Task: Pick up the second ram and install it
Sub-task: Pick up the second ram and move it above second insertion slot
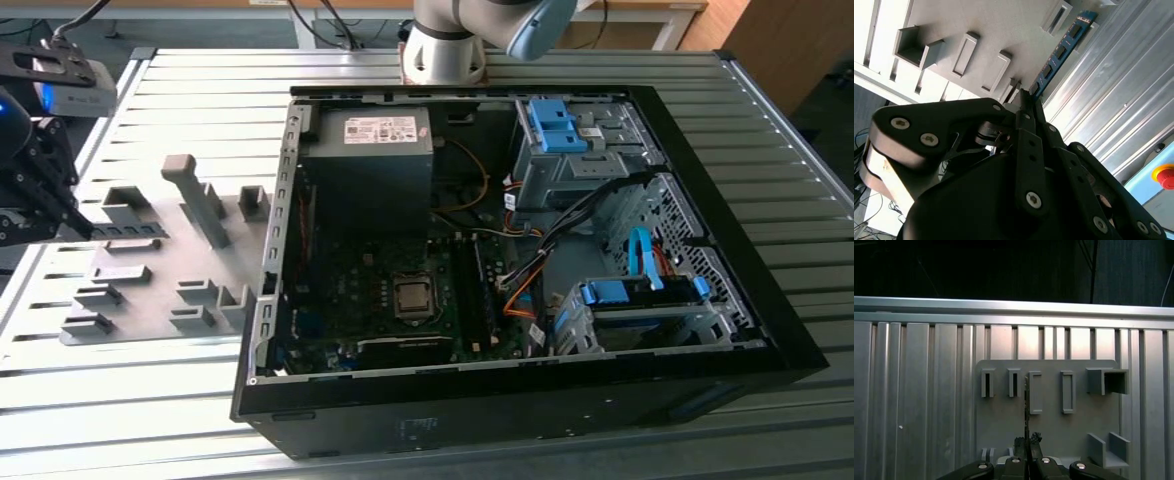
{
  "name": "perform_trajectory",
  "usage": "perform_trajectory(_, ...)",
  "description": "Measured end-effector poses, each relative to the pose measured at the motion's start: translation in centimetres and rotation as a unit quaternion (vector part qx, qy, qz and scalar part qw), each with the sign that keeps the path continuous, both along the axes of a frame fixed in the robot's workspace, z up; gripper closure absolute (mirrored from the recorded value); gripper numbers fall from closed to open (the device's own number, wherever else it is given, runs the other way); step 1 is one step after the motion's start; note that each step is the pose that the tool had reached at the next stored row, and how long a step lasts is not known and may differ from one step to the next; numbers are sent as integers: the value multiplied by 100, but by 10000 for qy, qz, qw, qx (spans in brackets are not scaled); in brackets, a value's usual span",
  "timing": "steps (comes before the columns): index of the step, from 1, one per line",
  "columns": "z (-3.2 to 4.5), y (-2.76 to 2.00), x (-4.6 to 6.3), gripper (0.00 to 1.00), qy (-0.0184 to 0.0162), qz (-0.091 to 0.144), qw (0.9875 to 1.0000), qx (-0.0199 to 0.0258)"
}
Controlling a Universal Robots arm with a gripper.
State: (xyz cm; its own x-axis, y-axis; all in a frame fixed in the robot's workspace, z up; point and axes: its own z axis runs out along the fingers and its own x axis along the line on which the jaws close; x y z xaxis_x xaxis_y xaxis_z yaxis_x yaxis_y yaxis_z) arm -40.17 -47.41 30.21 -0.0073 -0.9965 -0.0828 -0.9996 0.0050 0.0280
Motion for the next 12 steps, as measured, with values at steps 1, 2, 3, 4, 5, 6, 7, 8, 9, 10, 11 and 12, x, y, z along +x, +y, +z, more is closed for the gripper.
perform_trajectory(1,6,0,0,86,0,0,10000,0)
perform_trajectory(2,11,0,0,86,0,0,10000,0)
perform_trajectory(3,16,0,0,86,0,0,10000,0)
perform_trajectory(4,22,0,0,86,0,0,10000,0)
perform_trajectory(5,27,0,0,86,0,0,10000,0)
perform_trajectory(6,32,0,0,86,-1,0,10000,0)
perform_trajectory(7,37,0,0,86,-1,0,10000,1)
perform_trajectory(8,43,0,0,86,0,0,10000,0)
perform_trajectory(9,48,0,0,86,0,0,10000,0)
perform_trajectory(10,52,0,0,86,0,0,10000,0)
perform_trajectory(11,57,0,0,86,0,0,10000,0)
perform_trajectory(12,63,0,0,86,0,0,10000,0)
